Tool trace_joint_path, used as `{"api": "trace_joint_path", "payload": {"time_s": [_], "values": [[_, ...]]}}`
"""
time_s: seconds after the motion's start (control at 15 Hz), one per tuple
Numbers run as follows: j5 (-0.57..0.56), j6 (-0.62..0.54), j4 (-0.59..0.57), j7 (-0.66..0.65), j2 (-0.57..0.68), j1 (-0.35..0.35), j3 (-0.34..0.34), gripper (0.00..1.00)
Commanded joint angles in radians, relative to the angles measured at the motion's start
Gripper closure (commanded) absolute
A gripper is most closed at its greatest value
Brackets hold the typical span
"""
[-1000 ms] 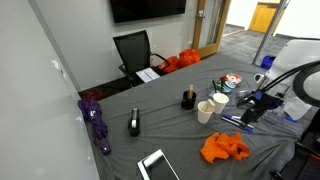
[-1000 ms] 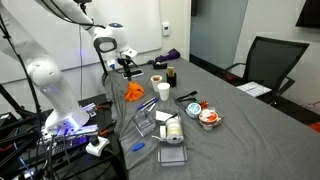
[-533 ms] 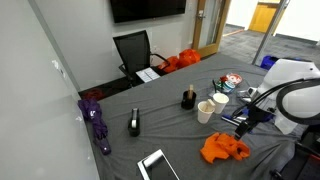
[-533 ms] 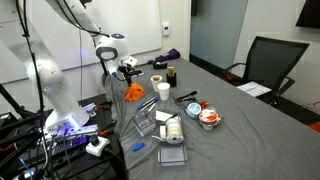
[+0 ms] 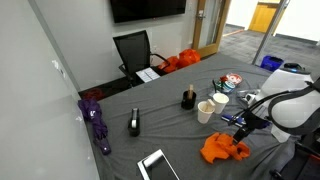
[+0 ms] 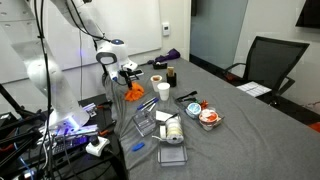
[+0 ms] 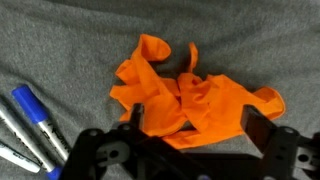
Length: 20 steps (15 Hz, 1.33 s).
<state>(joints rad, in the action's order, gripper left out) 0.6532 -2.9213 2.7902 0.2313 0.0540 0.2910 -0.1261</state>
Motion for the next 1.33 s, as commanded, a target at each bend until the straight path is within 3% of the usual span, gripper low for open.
{"api": "trace_joint_path", "payload": {"time_s": [0.0, 0.27, 0.8, 0.93, 1.07, 1.27], "values": [[0.000, -0.003, -0.002, 0.000, 0.009, 0.000, 0.000, 0.00], [0.000, -0.002, -0.005, -0.002, 0.006, 0.000, 0.000, 0.00], [-0.119, -0.140, -0.030, -0.133, 0.168, 0.014, 0.026, 0.00], [-0.030, -0.116, -0.067, -0.069, 0.186, -0.046, -0.051, 0.00], [0.163, -0.076, -0.132, 0.040, 0.197, -0.156, -0.198, 0.00], [0.399, -0.091, -0.209, 0.194, 0.240, -0.231, -0.311, 0.00]]}}
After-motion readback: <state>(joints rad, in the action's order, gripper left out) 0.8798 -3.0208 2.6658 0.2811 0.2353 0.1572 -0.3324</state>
